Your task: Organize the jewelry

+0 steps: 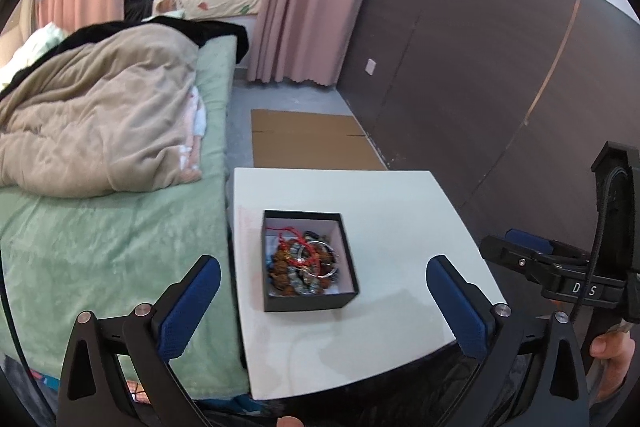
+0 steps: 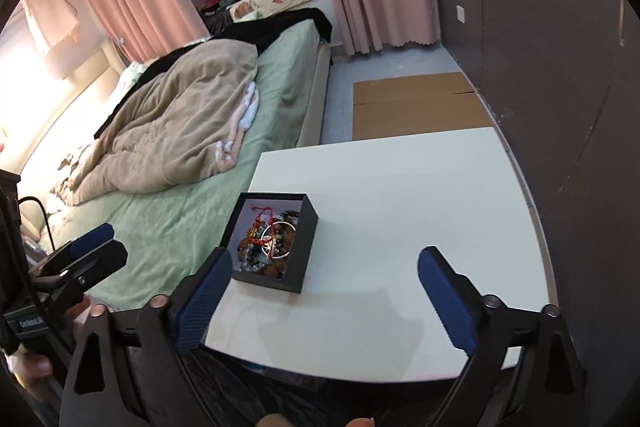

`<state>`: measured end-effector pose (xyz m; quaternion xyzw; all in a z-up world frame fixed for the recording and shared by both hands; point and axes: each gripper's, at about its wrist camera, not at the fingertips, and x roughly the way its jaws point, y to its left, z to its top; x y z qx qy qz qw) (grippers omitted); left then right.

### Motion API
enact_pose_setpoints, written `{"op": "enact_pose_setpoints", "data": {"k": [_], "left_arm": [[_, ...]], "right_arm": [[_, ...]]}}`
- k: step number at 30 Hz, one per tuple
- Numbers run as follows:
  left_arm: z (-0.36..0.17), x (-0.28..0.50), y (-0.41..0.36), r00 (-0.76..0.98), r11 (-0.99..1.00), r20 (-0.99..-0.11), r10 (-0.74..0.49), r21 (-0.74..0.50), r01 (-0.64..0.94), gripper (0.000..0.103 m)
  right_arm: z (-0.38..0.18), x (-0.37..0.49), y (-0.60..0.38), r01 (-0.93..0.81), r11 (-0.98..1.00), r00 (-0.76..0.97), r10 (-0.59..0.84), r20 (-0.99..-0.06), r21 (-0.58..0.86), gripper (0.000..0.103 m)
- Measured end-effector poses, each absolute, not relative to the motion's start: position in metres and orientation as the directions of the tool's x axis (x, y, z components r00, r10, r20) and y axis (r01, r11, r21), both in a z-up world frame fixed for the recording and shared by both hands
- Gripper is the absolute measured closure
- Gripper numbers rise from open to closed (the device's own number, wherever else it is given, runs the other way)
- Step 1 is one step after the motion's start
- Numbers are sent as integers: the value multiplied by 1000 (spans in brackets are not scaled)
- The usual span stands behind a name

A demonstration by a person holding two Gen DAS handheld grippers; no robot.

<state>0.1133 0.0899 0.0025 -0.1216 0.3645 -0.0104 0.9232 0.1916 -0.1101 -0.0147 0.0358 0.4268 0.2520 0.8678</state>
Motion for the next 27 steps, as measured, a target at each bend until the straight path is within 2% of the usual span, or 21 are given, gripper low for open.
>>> {"op": "enact_pose_setpoints", "data": {"k": [17, 27], "left_arm": [[44, 53, 27, 801, 989, -591, -91, -145, 5, 0], [63, 10, 6, 838, 993, -537, -97, -109, 45, 0]], "right_arm": [[8, 118, -169, -364, 895, 584, 434, -686, 257, 7], [29, 74, -188, -390, 890, 640, 445, -626, 234, 7]]}}
